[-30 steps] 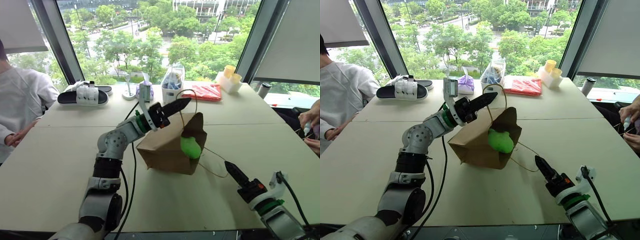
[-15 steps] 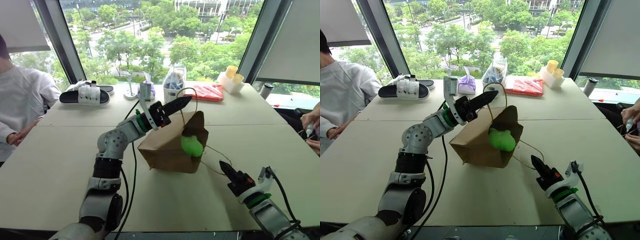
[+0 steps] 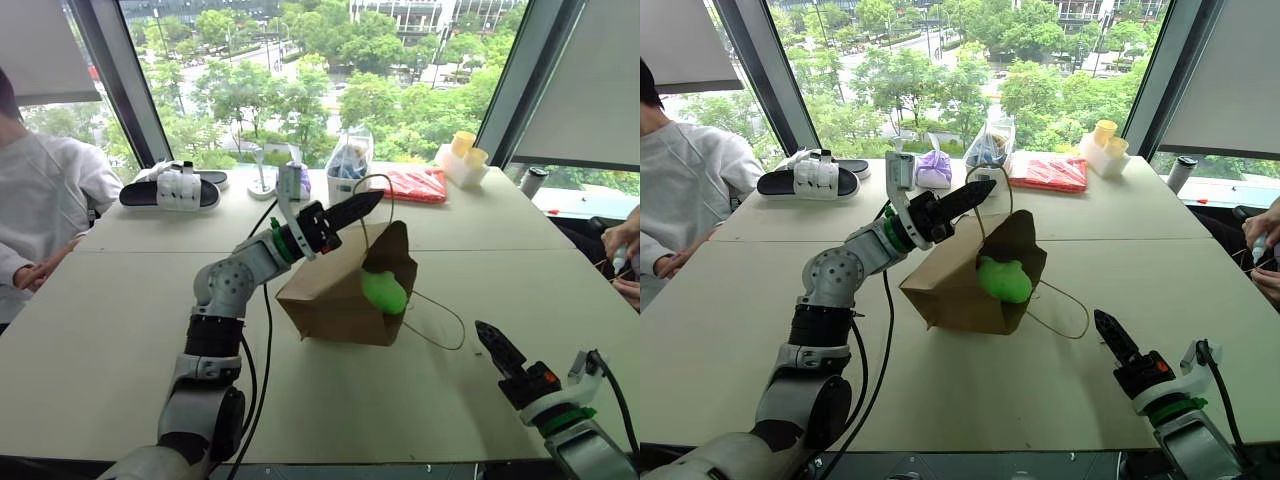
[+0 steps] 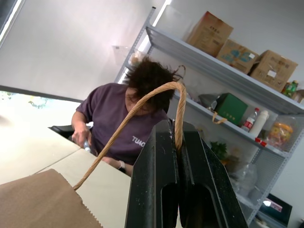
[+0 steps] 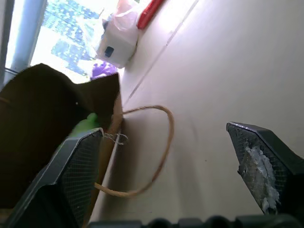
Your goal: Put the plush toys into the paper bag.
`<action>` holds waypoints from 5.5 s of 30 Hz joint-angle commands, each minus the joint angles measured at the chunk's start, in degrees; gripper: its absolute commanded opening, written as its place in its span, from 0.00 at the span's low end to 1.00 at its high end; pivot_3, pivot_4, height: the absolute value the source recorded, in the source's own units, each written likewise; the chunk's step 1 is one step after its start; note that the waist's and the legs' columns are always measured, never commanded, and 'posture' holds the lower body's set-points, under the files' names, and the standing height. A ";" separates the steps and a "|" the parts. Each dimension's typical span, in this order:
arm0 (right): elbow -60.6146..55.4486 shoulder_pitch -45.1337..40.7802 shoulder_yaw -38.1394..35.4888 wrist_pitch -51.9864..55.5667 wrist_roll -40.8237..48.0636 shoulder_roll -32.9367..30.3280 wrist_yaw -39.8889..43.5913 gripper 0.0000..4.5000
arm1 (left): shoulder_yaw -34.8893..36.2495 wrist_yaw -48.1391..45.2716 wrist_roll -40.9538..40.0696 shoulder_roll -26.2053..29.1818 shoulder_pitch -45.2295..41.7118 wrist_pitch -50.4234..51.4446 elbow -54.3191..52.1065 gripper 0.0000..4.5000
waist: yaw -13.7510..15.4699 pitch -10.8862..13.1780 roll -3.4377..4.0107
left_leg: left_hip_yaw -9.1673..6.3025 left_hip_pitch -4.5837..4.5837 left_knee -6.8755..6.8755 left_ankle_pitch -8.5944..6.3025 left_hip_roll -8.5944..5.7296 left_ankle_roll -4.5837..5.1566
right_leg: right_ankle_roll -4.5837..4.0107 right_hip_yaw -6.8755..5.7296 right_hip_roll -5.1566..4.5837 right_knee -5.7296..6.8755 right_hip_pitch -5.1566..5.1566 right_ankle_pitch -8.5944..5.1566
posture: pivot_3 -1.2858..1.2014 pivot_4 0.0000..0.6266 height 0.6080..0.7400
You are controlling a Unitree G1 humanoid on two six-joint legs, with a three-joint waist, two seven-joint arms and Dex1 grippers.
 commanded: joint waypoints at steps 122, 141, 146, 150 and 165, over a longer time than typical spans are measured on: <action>-18.56 -6.14 18.38 -1.11 4.04 -17.38 4.80 0.01 | -26.99 -9.89 24.55 11.34 19.48 -14.14 -18.15 1.00 | 1.55 0.03 0.03 | 0.14 -0.12 -0.08 -0.06 0.10 0.18 | -0.29 -0.02 -0.06 -0.78 0.17 0.12 | 0.52 0.24 1.00; -19.80 -4.63 16.05 -2.17 6.78 -16.25 5.84 0.00 | -28.52 -7.50 32.46 4.93 16.57 -19.50 -9.15 0.01 | 1.53 0.02 0.03 | 0.12 -0.12 -0.07 -0.06 0.08 0.18 | -0.21 -0.04 -0.04 -0.76 0.17 0.15 | 0.52 0.24 1.00; -20.93 -2.53 13.03 -3.49 9.58 -15.38 6.36 0.00 | -26.60 -7.53 33.21 4.80 15.19 -22.79 -6.98 0.01 | 1.56 0.02 0.03 | 0.13 -0.12 -0.07 -0.05 0.08 0.18 | -0.21 -0.04 -0.03 -0.75 0.17 0.15 | 0.52 0.24 1.00; -21.37 4.68 11.12 -2.49 8.03 -16.93 11.15 0.00 | -24.28 -12.83 30.61 4.55 12.02 -28.03 -4.57 0.01 | 1.64 0.03 0.02 | 0.12 -0.13 -0.07 -0.06 0.07 0.18 | -0.19 -0.06 -0.03 -0.75 0.17 0.15 | 0.52 0.24 1.00; -18.64 16.68 9.04 -4.33 1.93 -13.72 18.54 0.00 | -23.51 -33.02 41.13 8.59 -10.06 -60.98 46.98 0.01 | 1.38 0.03 -0.03 | 0.19 -0.07 0.01 -0.05 0.07 0.20 | -0.16 -0.09 0.03 -0.74 0.23 0.14 | 0.52 0.24 1.00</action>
